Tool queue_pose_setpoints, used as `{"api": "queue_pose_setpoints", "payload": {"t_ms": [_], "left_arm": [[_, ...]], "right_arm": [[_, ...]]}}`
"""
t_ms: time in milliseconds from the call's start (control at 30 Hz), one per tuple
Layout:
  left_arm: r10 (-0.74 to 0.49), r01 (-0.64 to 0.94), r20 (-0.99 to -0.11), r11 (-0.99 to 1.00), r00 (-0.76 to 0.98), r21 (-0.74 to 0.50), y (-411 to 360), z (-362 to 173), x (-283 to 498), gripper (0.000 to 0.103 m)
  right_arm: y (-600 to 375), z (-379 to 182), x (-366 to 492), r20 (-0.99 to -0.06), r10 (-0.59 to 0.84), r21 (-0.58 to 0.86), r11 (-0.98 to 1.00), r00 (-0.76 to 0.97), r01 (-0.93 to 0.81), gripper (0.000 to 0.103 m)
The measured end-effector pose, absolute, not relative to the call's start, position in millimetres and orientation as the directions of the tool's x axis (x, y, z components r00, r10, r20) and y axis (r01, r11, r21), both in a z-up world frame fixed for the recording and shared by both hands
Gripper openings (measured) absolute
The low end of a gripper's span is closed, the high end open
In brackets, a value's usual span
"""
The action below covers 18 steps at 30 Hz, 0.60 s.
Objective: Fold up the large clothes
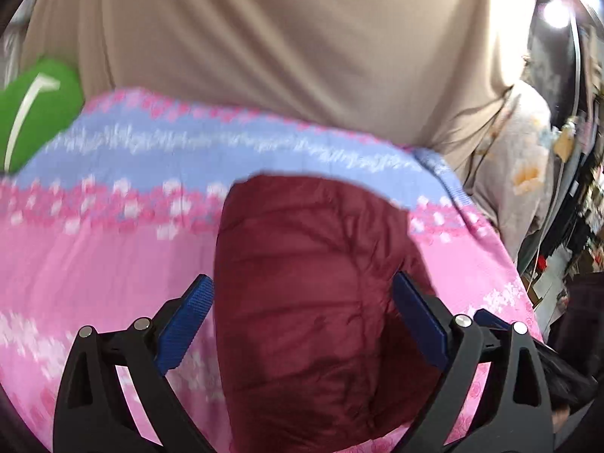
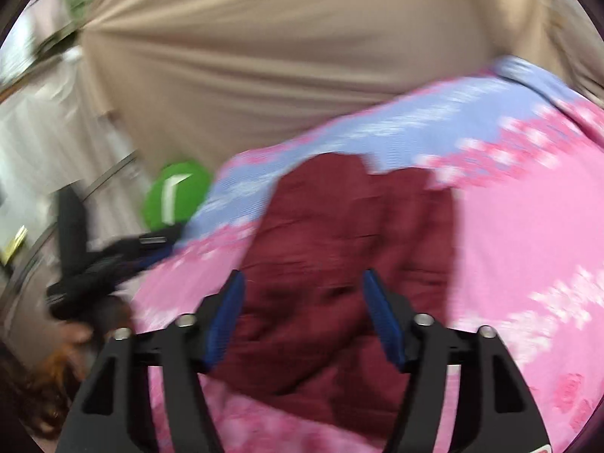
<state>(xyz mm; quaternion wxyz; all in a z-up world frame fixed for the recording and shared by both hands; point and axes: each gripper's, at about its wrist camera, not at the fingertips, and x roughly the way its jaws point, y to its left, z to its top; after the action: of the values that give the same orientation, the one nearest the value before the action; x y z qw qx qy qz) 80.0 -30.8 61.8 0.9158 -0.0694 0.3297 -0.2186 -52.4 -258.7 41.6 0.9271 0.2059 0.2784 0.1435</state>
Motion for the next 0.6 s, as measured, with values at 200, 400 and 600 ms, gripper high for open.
{"api": "queue_pose_setpoints", "payload": {"t_ms": [200,400,600], "left_arm": [[-0.389,0.369,-0.62,0.914,0.682,-0.167,-55.1,35.7,77.9,0.092],[-0.403,0.424,-0.665,0.895,0.628,-0.142,-87.5,14.0,71.3,0.088],[-0.336,0.472,-0.69,0.881,0.641,0.01,-123.1,-21.9,60.8,0.089]], "right_arm": [[-221.4,30.1,-45.0,-0.537,0.32,0.339,0.929,0.78,-0.148,0.004],[-267.9,-2.4,-69.6,-0.55,0.277,0.465,0.885,0.788,0.014,0.003],[-281.9,-66.6,-62.4,-0.661,0.295,0.523,0.84,0.69,0.141,0.002]]}}
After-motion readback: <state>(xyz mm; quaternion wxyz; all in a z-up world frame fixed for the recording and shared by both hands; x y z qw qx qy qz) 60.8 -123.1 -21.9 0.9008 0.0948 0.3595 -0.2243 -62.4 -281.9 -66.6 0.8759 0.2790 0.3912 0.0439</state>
